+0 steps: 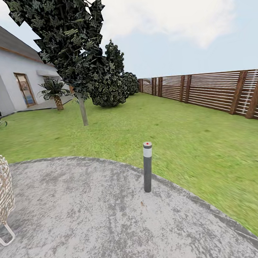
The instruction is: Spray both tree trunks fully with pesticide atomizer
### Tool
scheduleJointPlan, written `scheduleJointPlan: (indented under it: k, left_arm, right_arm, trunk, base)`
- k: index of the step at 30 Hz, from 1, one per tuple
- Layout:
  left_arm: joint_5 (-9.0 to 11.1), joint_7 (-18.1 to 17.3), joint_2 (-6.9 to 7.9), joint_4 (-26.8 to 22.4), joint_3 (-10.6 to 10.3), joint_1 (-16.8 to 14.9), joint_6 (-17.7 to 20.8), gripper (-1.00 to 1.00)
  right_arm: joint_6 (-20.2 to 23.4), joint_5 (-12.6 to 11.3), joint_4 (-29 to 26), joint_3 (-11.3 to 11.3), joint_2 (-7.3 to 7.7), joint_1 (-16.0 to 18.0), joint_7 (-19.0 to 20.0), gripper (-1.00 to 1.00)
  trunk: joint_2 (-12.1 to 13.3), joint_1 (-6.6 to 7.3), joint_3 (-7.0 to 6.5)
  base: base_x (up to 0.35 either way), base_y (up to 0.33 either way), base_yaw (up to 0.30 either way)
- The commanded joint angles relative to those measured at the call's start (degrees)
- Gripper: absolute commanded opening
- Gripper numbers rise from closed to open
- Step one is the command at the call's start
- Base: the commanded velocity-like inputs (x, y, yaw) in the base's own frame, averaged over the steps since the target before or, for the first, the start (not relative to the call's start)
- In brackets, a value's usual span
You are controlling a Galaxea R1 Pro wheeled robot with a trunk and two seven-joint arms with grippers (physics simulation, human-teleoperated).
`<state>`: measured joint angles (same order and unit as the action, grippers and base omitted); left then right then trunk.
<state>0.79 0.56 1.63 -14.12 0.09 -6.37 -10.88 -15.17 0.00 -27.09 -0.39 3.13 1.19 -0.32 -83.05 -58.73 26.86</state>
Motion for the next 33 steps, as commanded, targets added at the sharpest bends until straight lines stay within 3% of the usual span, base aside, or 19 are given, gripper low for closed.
scheduleJointPlan:
  k: [1,5,7,10,17,22,26,33]
  left_arm:
    - [0.1,0.0,-0.02,-0.2,0.0,-1.1,-0.3,1.0]
    - [0.1,0.0,-0.08,-0.7,0.0,-4.5,-0.9,1.0]
    - [-0.1,-0.4,-0.16,-0.8,-0.4,-6.7,-5.4,1.0]
    - [0.2,-0.6,0.06,-0.1,-0.1,-6.8,-11.0,1.0]
    - [0.1,0.1,0.89,0.0,1.1,-6.6,-12.0,1.0]
    - [0.0,0.9,0.99,0.0,5.8,-6.7,-11.8,1.0]
    - [0.0,1.9,1.04,0.0,7.9,-6.7,-11.8,1.0]
    - [0.0,2.7,0.98,0.0,8.5,-6.7,-11.9,1.0]
  right_arm:
    - [-0.2,0.0,-1.6,0.0,0.04,0.4,0.0,1.0]
    - [-0.8,0.0,-4.5,0.0,0.1,1.7,0.0,1.0]
    - [-6.6,0.0,-4.6,-0.1,0.99,2.4,0.0,1.0]
    - [-10.4,0.2,-1.8,0.0,2.48,2.6,0.4,1.0]
    - [-11.0,0.1,-1.0,0.0,2.96,2.6,0.1,1.0]
    - [-11.0,0.1,-0.9,0.0,2.88,2.6,0.0,1.0]
    - [-11.0,0.1,-0.8,0.1,2.8,2.6,0.0,1.0]
    - [-11.0,0.0,-0.9,0.1,2.43,2.6,0.0,1.0]
  trunk:
    - [0.0,0.0,0.06]
    - [0.0,0.0,0.06]
    - [0.0,0.0,0.06]
    - [0.0,0.0,0.06]
    - [0.0,0.0,0.06]
    - [0.0,0.0,0.06]
    - [0.0,0.0,0.06]
    - [0.0,0.0,0.06]
  base:
    - [0.0,0.0,0.0]
    - [0.0,0.0,0.0]
    - [0.0,0.0,0.0]
    - [0.0,0.0,0.0]
    - [0.0,0.0,0.019]
    - [0.0,0.0,0.205]
    - [0.0,0.0,0.261]
    - [0.0,0.0,0.273]
